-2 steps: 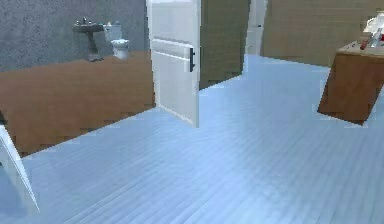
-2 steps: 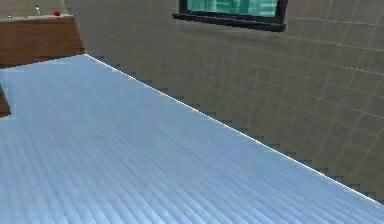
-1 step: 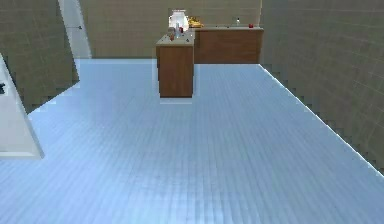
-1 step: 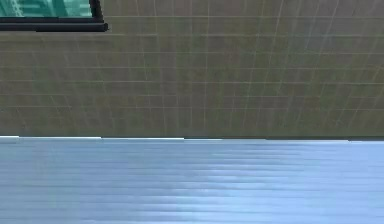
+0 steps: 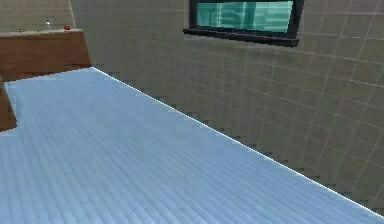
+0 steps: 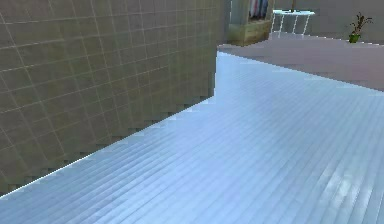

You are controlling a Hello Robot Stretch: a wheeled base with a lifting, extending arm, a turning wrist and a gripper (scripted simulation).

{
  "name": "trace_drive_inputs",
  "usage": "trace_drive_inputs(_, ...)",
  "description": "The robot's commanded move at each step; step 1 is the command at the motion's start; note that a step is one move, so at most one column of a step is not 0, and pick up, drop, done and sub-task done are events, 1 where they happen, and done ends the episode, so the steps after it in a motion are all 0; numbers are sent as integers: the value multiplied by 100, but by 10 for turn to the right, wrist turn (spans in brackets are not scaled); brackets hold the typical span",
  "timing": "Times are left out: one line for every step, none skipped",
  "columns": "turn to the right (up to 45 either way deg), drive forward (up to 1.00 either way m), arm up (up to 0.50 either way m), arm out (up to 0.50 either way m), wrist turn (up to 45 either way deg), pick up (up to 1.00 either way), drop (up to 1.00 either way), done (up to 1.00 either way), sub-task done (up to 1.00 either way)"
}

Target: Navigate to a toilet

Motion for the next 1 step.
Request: trace_drive_inputs(0, 5, 0, 0, 0, 0, 0, 0, 0)
